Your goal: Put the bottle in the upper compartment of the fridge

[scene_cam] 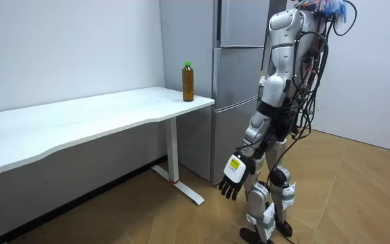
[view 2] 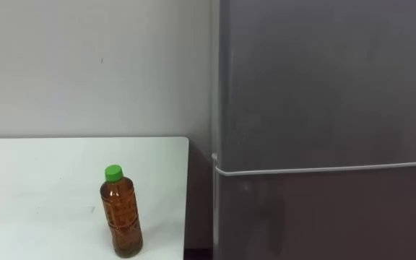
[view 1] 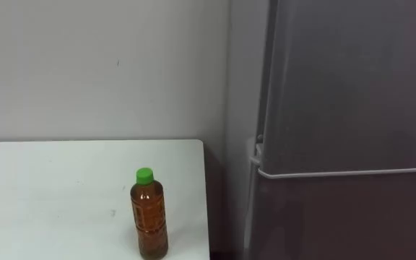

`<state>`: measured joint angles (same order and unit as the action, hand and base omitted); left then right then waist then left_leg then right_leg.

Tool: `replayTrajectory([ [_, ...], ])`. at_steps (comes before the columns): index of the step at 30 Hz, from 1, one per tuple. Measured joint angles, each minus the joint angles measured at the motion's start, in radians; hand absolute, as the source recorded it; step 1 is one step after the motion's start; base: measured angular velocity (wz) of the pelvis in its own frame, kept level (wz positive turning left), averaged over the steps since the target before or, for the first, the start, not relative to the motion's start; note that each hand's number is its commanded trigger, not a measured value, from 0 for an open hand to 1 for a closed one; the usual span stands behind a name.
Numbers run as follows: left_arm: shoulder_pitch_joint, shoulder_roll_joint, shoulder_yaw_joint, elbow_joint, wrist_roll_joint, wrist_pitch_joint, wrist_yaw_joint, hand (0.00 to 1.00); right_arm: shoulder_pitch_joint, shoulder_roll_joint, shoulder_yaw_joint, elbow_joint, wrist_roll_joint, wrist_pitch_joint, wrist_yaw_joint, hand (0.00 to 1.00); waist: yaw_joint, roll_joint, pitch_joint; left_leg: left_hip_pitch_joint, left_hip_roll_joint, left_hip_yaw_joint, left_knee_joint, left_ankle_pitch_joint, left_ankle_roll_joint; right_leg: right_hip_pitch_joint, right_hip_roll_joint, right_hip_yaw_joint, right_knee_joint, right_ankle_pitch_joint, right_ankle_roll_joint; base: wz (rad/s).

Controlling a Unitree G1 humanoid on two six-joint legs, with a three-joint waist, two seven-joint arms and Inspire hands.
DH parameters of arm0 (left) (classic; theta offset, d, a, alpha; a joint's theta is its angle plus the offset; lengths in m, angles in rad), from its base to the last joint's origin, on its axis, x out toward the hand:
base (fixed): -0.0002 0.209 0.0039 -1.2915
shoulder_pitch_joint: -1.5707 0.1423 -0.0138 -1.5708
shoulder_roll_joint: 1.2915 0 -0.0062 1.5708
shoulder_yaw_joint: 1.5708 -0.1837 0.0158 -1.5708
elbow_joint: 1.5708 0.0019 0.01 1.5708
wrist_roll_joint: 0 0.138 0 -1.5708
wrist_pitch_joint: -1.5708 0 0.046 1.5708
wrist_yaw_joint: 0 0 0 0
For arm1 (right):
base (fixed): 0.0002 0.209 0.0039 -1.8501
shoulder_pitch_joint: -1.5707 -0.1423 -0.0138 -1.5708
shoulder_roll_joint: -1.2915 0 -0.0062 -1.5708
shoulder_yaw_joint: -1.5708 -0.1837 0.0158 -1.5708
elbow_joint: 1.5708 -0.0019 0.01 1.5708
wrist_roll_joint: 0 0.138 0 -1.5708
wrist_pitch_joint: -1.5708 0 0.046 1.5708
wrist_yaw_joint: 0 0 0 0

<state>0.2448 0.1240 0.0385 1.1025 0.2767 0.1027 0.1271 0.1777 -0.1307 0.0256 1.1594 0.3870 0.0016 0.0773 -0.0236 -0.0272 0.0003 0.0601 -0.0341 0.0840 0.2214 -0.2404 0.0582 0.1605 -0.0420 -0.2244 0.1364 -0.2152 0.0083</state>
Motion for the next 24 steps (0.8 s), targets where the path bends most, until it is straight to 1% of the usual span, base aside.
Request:
replayTrajectory([
  [4,-0.004,0.0,0.002,-0.005,0.001,-0.002,0.006,0.0,0.0,0.002,-0.008,0.0,-0.008,0.0,0.001,0.0,0.0,0.0,0.0,-0.001,0.0,0.0,0.0,0.0,0.0,-0.003,0.001,0.003,0.0,0.0,0.0,0.0],
  [9,-0.003,0.001,0.003,-0.022,0.001,-0.008,0.066,0.0,0.0,0.001,-0.007,-0.001,-0.009,0.0,0.001,0.0,0.001,0.001,-0.0003,-0.001,0.0,-0.002,0.0,0.0,0.0,-0.003,0.002,0.005,0.0,0.0,0.0,0.0],
  [14,0.001,0.001,0.038,-0.015,-0.002,-0.022,0.067,0.0,0.001,0.001,-0.009,-0.001,-0.008,0.0,0.009,0.0,0.001,0.002,-0.0007,0.002,0.0,-0.001,0.0,0.0,0.0,-0.002,0.007,0.007,0.003,0.001,-0.001,0.0],
  [19,0.007,0.0,0.047,-0.003,-0.012,-0.023,0.085,0.0,0.001,0.001,-0.015,0.002,-0.009,0.0,0.013,0.0,0.002,0.005,-0.0015,0.001,0.001,-0.001,0.001,-0.001,0.0,-0.001,0.007,0.002,0.007,0.001,-0.001,0.0],
  [22,0.014,-0.002,0.082,0.003,-0.053,-0.032,0.094,0.0,0.001,0.001,-0.029,0.003,-0.01,0.0,0.022,0.0,0.002,0.01,-0.0006,0.003,0.002,-0.002,0.004,-0.002,0.001,-0.001,0.008,0.005,0.011,0.001,-0.001,0.0],
  [24,0.013,-0.004,0.112,0.018,-0.112,-0.041,0.107,0.0,0.002,0.001,-0.043,0.003,-0.017,0.0,0.027,0.0,0.002,0.014,-0.0007,0.005,0.002,-0.001,0.004,-0.002,0.001,-0.001,0.007,0.008,0.013,0.001,-0.001,0.0],
])
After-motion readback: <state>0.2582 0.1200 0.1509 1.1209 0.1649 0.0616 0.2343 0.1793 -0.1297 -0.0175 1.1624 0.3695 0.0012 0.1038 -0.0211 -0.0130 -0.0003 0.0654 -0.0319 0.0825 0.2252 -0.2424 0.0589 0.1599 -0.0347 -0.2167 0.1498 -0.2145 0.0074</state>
